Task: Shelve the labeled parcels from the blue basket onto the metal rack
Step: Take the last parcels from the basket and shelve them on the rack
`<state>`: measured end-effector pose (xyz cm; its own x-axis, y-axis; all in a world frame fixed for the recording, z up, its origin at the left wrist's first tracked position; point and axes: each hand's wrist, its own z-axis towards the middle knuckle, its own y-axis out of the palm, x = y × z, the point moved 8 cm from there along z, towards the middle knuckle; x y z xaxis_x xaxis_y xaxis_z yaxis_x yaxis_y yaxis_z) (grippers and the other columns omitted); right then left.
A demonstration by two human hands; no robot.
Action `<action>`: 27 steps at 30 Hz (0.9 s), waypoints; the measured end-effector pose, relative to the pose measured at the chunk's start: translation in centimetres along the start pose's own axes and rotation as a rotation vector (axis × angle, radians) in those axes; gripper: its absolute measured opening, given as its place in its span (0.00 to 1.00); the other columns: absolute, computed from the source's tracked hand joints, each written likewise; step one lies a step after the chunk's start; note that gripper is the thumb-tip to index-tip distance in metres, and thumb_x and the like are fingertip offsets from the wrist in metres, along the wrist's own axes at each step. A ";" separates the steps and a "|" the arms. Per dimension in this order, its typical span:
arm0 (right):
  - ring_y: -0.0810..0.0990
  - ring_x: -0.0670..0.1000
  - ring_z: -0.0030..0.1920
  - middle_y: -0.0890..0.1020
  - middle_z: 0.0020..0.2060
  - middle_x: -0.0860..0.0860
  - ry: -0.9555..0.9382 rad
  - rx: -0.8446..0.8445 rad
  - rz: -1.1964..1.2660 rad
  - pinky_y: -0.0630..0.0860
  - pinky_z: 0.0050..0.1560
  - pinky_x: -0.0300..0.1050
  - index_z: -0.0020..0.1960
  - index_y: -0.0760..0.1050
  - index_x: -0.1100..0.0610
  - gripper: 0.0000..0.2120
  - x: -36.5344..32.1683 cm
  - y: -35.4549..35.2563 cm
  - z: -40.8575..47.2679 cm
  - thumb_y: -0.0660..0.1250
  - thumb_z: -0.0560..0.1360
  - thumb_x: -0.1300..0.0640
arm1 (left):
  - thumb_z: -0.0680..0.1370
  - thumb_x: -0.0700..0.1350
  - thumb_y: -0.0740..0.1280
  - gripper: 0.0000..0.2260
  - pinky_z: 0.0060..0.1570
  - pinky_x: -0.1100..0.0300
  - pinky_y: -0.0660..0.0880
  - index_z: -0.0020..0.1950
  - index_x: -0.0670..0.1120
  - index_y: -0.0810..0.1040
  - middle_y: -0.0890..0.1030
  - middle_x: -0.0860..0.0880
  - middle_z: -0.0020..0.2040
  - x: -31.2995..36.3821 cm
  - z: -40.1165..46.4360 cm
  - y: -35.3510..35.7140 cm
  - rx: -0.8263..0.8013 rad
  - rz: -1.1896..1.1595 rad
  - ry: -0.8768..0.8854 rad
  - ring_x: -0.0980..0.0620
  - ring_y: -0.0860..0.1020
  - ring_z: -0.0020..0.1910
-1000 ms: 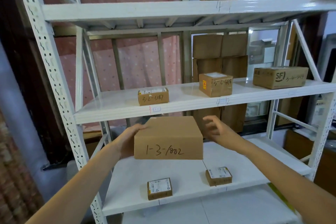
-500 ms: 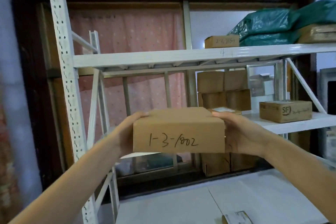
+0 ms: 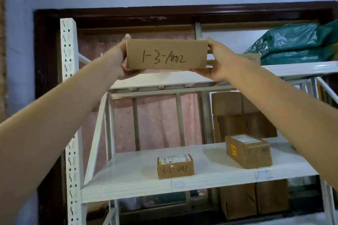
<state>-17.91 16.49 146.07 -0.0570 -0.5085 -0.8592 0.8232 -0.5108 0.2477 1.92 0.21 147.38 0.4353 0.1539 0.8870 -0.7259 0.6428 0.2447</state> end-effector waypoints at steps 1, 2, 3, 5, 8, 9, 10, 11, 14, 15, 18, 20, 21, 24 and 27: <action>0.86 0.58 0.43 0.82 0.48 0.59 -0.024 0.004 -0.016 0.82 0.32 0.46 0.51 0.76 0.55 0.13 -0.5 0.3 1.2 0.72 0.73 0.49 | 0.74 0.62 0.67 0.22 0.48 0.49 0.82 0.58 0.47 0.74 0.83 0.43 0.54 0.6 0.7 0.2 0.017 -0.012 0.029 0.43 0.82 0.51; 0.86 0.57 0.41 0.82 0.46 0.58 -0.044 0.006 -0.031 0.82 0.33 0.47 0.50 0.76 0.56 0.12 -0.8 0.6 2.6 0.72 0.73 0.49 | 0.74 0.62 0.67 0.21 0.44 0.49 0.82 0.55 0.47 0.75 0.83 0.43 0.51 1.1 1.9 0.0 0.042 -0.010 0.053 0.43 0.83 0.48; 0.87 0.57 0.39 0.83 0.45 0.59 -0.055 0.023 -0.044 0.82 0.34 0.48 0.50 0.76 0.57 0.12 -1.2 0.8 4.0 0.72 0.73 0.49 | 0.74 0.62 0.67 0.20 0.42 0.49 0.82 0.54 0.47 0.75 0.84 0.42 0.50 1.3 2.8 -0.2 0.069 -0.016 0.068 0.43 0.83 0.47; 0.87 0.58 0.40 0.83 0.45 0.59 -0.062 0.029 -0.072 0.83 0.35 0.49 0.51 0.76 0.57 0.12 -1.5 1.1 7.1 0.70 0.74 0.49 | 0.75 0.62 0.64 0.19 0.43 0.48 0.82 0.54 0.48 0.75 0.83 0.41 0.52 1.5 4.9 -0.3 0.099 -0.021 0.095 0.42 0.82 0.48; 0.84 0.59 0.45 0.82 0.48 0.59 -0.079 0.025 -0.132 0.83 0.36 0.49 0.51 0.77 0.56 0.15 -1.6 1.8 10.6 0.69 0.74 0.45 | 0.74 0.66 0.61 0.20 0.48 0.43 0.80 0.53 0.50 0.73 0.81 0.41 0.52 1.5 8.2 -0.8 0.110 0.008 0.127 0.41 0.81 0.50; 0.84 0.58 0.46 0.82 0.48 0.58 -0.093 0.029 -0.139 0.84 0.38 0.50 0.51 0.76 0.55 0.18 -1.7 2.1 11.6 0.69 0.73 0.41 | 0.73 0.67 0.61 0.22 0.49 0.44 0.80 0.53 0.50 0.74 0.82 0.41 0.52 1.5 9.2 -0.9 0.102 0.017 0.124 0.41 0.81 0.50; 0.84 0.58 0.47 0.82 0.48 0.58 -0.115 0.030 -0.148 0.84 0.40 0.51 0.52 0.76 0.55 0.23 -1.8 2.2 12.4 0.68 0.71 0.36 | 0.71 0.70 0.60 0.25 0.51 0.45 0.79 0.54 0.50 0.75 0.82 0.42 0.52 1.5 10.1 -0.8 0.075 0.040 0.122 0.42 0.81 0.50; 0.83 0.58 0.48 0.82 0.49 0.57 -0.133 0.028 -0.167 0.83 0.41 0.51 0.55 0.76 0.54 0.29 -1.8 2.5 13.2 0.67 0.68 0.31 | 0.70 0.71 0.60 0.28 0.54 0.48 0.77 0.56 0.50 0.76 0.83 0.44 0.53 1.4 11.0 -0.6 0.039 0.079 0.123 0.43 0.80 0.52; 0.80 0.55 0.51 0.80 0.52 0.53 -0.195 0.006 -0.377 0.79 0.45 0.47 0.55 0.75 0.48 0.31 -1.4 3.4 14.9 0.66 0.63 0.26 | 0.67 0.71 0.64 0.30 0.60 0.49 0.71 0.61 0.53 0.76 0.81 0.47 0.58 1.7 13.7 0.0 -0.018 0.229 0.169 0.45 0.77 0.58; 0.79 0.54 0.51 0.79 0.51 0.51 -0.215 0.004 -0.428 0.76 0.45 0.47 0.51 0.74 0.46 0.26 -1.2 3.8 15.2 0.66 0.65 0.28 | 0.68 0.69 0.66 0.28 0.61 0.49 0.70 0.62 0.53 0.75 0.80 0.47 0.60 1.9 14.3 0.1 -0.019 0.276 0.187 0.45 0.76 0.59; 0.75 0.51 0.50 0.77 0.52 0.49 -0.253 0.017 -0.522 0.69 0.44 0.47 0.52 0.74 0.45 0.20 -0.5 4.2 16.6 0.64 0.69 0.31 | 0.68 0.65 0.69 0.31 0.64 0.48 0.67 0.67 0.52 0.71 0.72 0.47 0.67 1.4 16.0 -0.1 -0.044 0.420 0.191 0.45 0.72 0.62; 0.73 0.50 0.51 0.76 0.55 0.50 -0.281 0.014 -0.577 0.66 0.44 0.47 0.59 0.74 0.47 0.24 0.3 4.3 17.7 0.63 0.71 0.32 | 0.69 0.66 0.69 0.35 0.68 0.45 0.65 0.70 0.50 0.68 0.68 0.46 0.70 0.8 17.0 -0.6 -0.066 0.489 0.198 0.44 0.69 0.66; 0.74 0.50 0.53 0.77 0.55 0.51 -0.295 0.018 -0.598 0.67 0.44 0.47 0.60 0.75 0.48 0.25 0.7 4.3 18.3 0.62 0.71 0.33 | 0.70 0.65 0.68 0.34 0.68 0.46 0.65 0.69 0.48 0.69 0.68 0.46 0.70 0.6 17.5 -0.9 -0.064 0.510 0.217 0.45 0.69 0.66; 0.75 0.53 0.55 0.78 0.56 0.53 -0.321 0.030 -0.634 0.69 0.43 0.45 0.63 0.72 0.52 0.26 2.1 4.3 19.6 0.63 0.74 0.35 | 0.73 0.61 0.67 0.26 0.61 0.52 0.73 0.63 0.45 0.73 0.72 0.45 0.64 0.0 18.7 -1.8 -0.015 0.514 0.264 0.47 0.73 0.57; 0.75 0.52 0.54 0.77 0.57 0.54 -0.349 0.035 -0.662 0.68 0.40 0.43 0.63 0.70 0.52 0.23 2.6 4.8 20.2 0.63 0.76 0.38 | 0.75 0.60 0.65 0.24 0.56 0.55 0.72 0.63 0.44 0.73 0.73 0.46 0.62 -0.5 19.6 -2.1 -0.025 0.556 0.286 0.48 0.72 0.59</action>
<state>-25.54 -1.27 154.02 -0.7149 -0.2740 -0.6433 0.5360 -0.8055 -0.2527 -7.24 -15.89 154.10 0.1242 0.6627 0.7385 -0.8734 0.4263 -0.2356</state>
